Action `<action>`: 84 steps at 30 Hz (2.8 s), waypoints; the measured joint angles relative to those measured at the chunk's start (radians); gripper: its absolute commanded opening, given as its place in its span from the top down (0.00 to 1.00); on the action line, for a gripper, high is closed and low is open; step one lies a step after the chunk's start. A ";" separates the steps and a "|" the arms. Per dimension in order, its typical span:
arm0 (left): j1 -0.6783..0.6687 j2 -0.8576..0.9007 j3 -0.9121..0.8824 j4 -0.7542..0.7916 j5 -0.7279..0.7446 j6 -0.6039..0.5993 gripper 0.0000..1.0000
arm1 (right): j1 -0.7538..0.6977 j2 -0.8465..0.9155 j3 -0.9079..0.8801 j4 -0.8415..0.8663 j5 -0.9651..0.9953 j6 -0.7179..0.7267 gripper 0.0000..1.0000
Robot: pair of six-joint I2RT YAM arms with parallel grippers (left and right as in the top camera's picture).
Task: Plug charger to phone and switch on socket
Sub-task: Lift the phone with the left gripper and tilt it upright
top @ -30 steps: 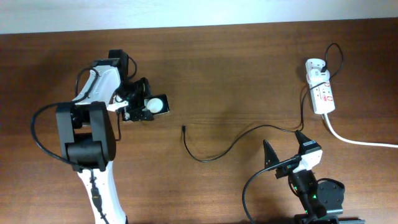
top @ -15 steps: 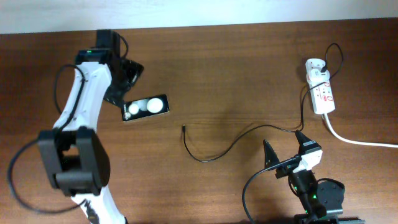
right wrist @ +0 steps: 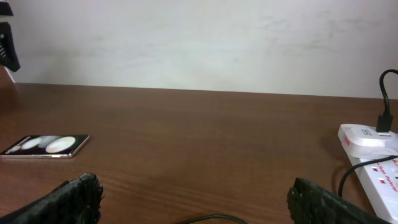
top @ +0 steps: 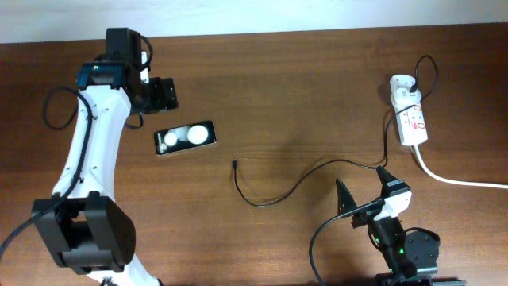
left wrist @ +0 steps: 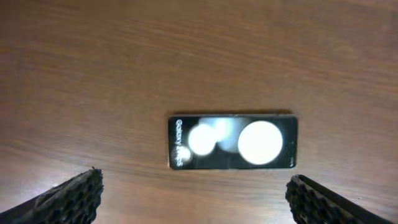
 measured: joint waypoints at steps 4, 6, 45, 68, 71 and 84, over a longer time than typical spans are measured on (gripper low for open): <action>0.001 0.000 0.000 0.006 0.043 0.167 0.01 | 0.000 0.000 0.000 0.000 0.000 -0.001 0.01; 0.001 0.000 0.000 0.007 0.125 0.369 0.01 | 0.000 0.000 0.000 0.000 0.000 0.000 0.01; -0.173 0.384 0.005 0.066 -0.072 1.171 0.01 | 0.000 0.000 0.000 0.000 0.000 0.000 0.01; -0.173 0.415 0.024 0.020 -0.071 1.204 0.01 | 0.000 0.000 0.000 0.000 0.000 0.000 0.01; -0.173 0.415 0.024 0.020 -0.071 1.204 0.01 | 0.000 0.000 0.000 0.000 0.000 -0.001 0.01; -0.170 0.420 0.025 -0.004 -0.036 1.205 0.15 | 0.000 0.000 0.000 0.000 0.000 -0.001 0.01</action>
